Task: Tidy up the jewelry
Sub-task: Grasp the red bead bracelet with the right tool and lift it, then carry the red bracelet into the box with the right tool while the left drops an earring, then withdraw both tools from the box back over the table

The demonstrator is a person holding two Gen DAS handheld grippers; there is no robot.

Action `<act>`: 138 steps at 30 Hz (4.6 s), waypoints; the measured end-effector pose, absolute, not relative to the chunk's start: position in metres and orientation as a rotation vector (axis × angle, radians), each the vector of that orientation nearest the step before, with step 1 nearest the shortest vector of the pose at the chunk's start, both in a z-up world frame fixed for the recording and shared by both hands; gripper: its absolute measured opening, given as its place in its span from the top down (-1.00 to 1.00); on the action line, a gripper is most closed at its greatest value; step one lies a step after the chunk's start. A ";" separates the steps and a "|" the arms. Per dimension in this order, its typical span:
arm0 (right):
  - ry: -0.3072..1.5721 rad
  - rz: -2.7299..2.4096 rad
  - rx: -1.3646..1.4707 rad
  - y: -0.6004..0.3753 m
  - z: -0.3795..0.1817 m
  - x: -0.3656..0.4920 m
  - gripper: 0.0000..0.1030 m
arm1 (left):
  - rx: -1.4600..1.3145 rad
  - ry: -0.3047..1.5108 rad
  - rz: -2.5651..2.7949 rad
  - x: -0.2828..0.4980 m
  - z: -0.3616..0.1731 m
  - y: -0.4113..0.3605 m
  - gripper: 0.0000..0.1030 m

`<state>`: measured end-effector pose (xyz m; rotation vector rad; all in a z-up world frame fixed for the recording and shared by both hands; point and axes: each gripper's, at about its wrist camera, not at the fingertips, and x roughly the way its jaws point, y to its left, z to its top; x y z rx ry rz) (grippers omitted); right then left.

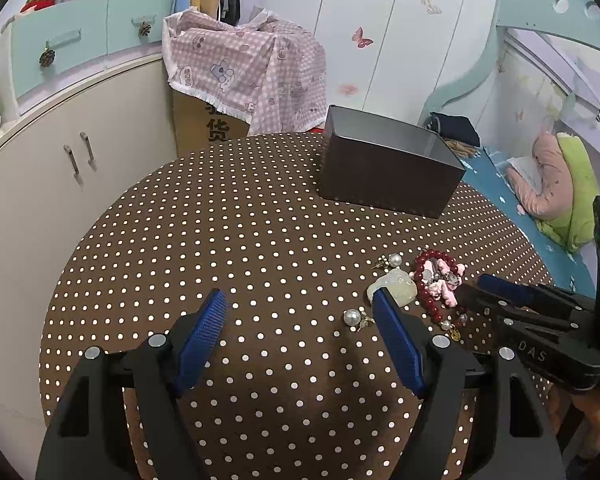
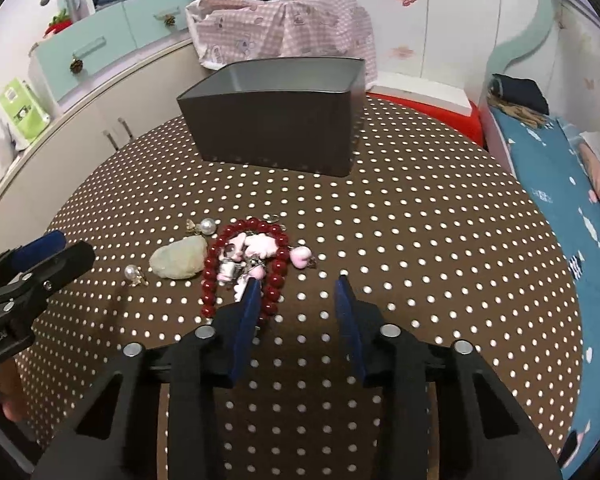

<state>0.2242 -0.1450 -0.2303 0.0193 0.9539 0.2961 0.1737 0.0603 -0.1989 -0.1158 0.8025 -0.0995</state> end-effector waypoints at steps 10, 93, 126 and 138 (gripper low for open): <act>0.957 0.303 -0.017 -0.135 -0.230 0.232 0.84 | -0.151 0.812 -0.120 0.179 -0.201 0.069 -0.42; 0.768 0.367 0.061 -0.141 -0.144 0.353 0.84 | -0.049 0.933 -0.341 0.364 -0.165 -0.007 0.65; 0.790 0.326 0.025 -0.145 -0.139 0.298 0.10 | -0.063 0.823 -0.247 0.286 -0.132 0.020 -0.40; 0.799 0.308 0.022 -0.161 -0.159 0.231 -0.03 | -0.056 0.839 -0.247 0.223 -0.157 0.026 -0.40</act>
